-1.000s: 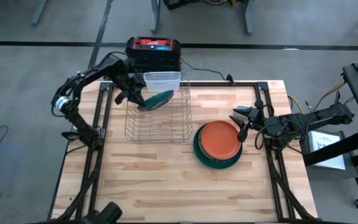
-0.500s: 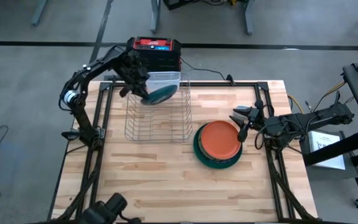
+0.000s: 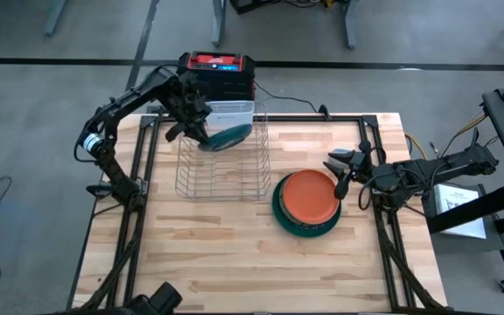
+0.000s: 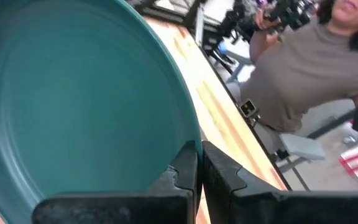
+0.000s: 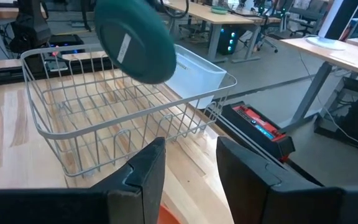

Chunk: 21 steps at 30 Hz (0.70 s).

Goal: Sort dishes
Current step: Put the dark green plate into the dish rack

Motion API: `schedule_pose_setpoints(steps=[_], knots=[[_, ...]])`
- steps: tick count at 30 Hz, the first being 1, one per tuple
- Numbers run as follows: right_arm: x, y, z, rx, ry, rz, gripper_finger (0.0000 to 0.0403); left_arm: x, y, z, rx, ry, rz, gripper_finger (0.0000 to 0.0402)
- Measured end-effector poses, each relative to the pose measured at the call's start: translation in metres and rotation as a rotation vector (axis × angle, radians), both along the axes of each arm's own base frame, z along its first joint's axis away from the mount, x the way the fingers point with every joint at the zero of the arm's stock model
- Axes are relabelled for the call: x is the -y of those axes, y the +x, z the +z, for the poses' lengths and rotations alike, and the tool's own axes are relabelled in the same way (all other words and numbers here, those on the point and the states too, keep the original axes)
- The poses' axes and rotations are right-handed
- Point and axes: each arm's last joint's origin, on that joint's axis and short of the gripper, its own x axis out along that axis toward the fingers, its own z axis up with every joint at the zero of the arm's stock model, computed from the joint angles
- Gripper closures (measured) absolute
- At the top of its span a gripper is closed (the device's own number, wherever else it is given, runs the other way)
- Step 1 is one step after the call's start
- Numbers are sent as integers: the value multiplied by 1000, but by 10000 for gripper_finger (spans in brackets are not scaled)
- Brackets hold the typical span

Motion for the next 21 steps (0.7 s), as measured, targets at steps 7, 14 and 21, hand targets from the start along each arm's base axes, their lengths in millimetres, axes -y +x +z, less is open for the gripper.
schedule_pose_setpoints(steps=[7,14,21], knots=[[0,0,0,-1,-1,0,265,1,2,-15,-44,-38,-10,400],[0,0,0,-1,-1,0,274,-3,5,-25,-57,-64,-15,400],[0,0,0,-3,-4,1,267,-8,10,-37,-37,-96,-21,400]])
